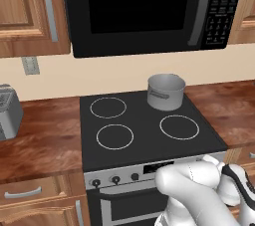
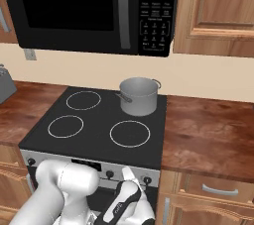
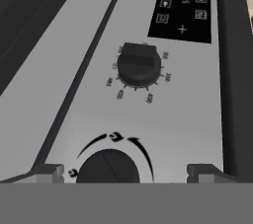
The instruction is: Turn off the rear right burner of the stove.
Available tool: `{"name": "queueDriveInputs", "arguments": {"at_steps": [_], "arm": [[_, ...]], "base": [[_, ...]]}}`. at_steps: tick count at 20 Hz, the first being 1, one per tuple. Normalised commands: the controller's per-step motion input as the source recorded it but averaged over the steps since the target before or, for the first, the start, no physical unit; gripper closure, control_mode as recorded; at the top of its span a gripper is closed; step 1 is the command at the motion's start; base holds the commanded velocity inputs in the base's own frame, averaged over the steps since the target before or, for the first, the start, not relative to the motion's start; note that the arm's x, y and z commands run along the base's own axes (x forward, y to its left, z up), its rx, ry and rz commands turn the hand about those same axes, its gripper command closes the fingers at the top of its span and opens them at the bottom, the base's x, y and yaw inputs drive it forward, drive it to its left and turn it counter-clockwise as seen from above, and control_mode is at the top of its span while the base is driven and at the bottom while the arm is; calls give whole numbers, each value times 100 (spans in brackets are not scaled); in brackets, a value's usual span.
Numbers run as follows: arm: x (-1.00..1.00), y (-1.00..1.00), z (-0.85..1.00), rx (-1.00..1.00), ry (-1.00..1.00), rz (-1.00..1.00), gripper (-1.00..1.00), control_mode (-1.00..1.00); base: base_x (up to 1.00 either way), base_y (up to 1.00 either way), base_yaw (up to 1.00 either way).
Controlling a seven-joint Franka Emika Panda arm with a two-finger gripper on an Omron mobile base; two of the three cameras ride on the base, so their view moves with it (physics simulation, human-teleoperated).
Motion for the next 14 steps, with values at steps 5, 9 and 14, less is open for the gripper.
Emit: {"name": "queueDriveInputs", "arguments": {"at_steps": [5,9,14], "arm": [[0,0,-5,0,0,0,-100,-100],[0,0,-4,0,0,0,100,-100],[0,-3,-6,0,-1,-1,100,-100]], "base": [[0,0,0],[0,0,0],[0,0,0]]}}
